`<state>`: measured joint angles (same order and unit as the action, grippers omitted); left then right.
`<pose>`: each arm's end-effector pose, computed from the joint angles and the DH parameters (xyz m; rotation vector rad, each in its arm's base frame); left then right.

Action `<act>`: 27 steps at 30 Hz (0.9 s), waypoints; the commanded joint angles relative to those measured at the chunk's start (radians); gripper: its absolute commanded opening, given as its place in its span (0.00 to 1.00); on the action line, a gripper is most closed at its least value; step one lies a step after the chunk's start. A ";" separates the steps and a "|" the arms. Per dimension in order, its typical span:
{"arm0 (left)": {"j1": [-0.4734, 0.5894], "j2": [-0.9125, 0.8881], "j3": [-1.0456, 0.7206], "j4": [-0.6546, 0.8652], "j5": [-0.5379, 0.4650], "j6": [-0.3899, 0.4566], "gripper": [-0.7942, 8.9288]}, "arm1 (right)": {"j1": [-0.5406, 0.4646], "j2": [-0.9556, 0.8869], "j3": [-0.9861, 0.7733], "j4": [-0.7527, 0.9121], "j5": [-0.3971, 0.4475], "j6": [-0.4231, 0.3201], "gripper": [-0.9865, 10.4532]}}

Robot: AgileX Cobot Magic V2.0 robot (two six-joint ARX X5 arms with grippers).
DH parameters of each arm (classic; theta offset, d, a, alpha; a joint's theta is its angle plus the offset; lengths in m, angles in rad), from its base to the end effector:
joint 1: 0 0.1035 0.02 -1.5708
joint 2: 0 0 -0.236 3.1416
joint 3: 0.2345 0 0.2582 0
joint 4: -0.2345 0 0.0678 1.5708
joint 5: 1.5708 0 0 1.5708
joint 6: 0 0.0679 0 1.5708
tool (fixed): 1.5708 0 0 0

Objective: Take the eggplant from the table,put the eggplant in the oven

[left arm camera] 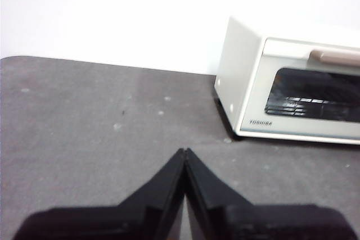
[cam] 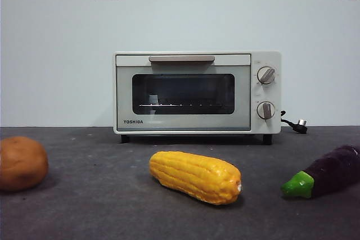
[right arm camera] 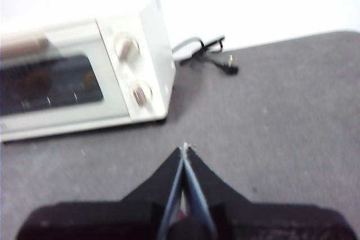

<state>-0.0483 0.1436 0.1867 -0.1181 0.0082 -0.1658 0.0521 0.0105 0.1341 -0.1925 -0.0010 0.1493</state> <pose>0.1698 -0.0088 0.1979 -0.1642 0.0795 -0.0501 0.1610 0.0085 0.1871 0.1475 0.0727 0.0478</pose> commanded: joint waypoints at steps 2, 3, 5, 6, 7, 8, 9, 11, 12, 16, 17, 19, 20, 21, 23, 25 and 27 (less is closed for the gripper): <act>-0.001 0.085 0.077 0.006 0.029 -0.019 0.08 | 0.000 0.012 0.071 -0.005 -0.011 0.054 0.09; -0.002 0.111 0.098 0.006 0.043 -0.019 0.08 | 0.000 0.019 0.092 -0.015 -0.010 0.060 0.09; -0.001 0.173 0.150 0.007 0.081 -0.019 0.08 | 0.000 0.045 0.145 -0.040 -0.016 0.060 0.08; -0.002 0.201 0.174 0.006 0.098 -0.019 0.08 | 0.000 0.060 0.171 -0.055 -0.023 0.060 0.08; -0.002 0.233 0.201 0.006 0.114 -0.019 0.08 | 0.000 0.080 0.203 -0.073 -0.032 0.060 0.08; -0.001 0.262 0.229 0.006 0.131 -0.019 0.08 | 0.000 0.103 0.236 -0.092 -0.039 0.058 0.08; -0.002 0.288 0.253 0.006 0.144 -0.018 0.08 | 0.000 0.124 0.267 -0.108 -0.043 0.056 0.08; -0.002 0.347 0.309 0.006 0.181 -0.019 0.08 | 0.000 0.181 0.341 -0.147 -0.050 0.055 0.08; -0.002 0.370 0.332 0.006 0.196 -0.019 0.08 | 0.000 0.208 0.374 -0.164 -0.052 0.055 0.08; -0.002 0.463 0.436 0.002 0.273 -0.019 0.08 | 0.000 0.344 0.534 -0.249 -0.076 0.011 0.08; -0.002 0.481 0.457 0.001 0.289 -0.019 0.08 | 0.000 0.375 0.568 -0.266 -0.088 -0.002 0.08; -0.002 0.517 0.510 -0.019 0.311 -0.018 0.08 | 0.000 0.445 0.651 -0.307 -0.109 -0.018 0.08; -0.004 0.531 0.534 -0.033 0.314 -0.018 0.08 | 0.000 0.475 0.686 -0.325 -0.114 -0.021 0.08; -0.006 0.546 0.559 -0.050 0.314 -0.018 0.08 | 0.000 0.505 0.723 -0.342 -0.120 -0.022 0.08; -0.014 0.579 0.617 -0.090 0.314 -0.013 0.08 | 0.000 0.575 0.803 -0.378 -0.144 -0.023 0.08; -0.026 0.610 0.673 -0.128 0.314 -0.003 0.08 | 0.000 0.642 0.879 -0.411 -0.171 -0.026 0.08; -0.039 0.634 0.718 -0.151 0.315 0.012 0.08 | 0.000 0.695 0.942 -0.440 -0.196 -0.039 0.08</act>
<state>-0.0837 0.7761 0.8967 -0.2714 0.3187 -0.1726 0.0521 0.6945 1.0622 -0.6319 -0.1909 0.1284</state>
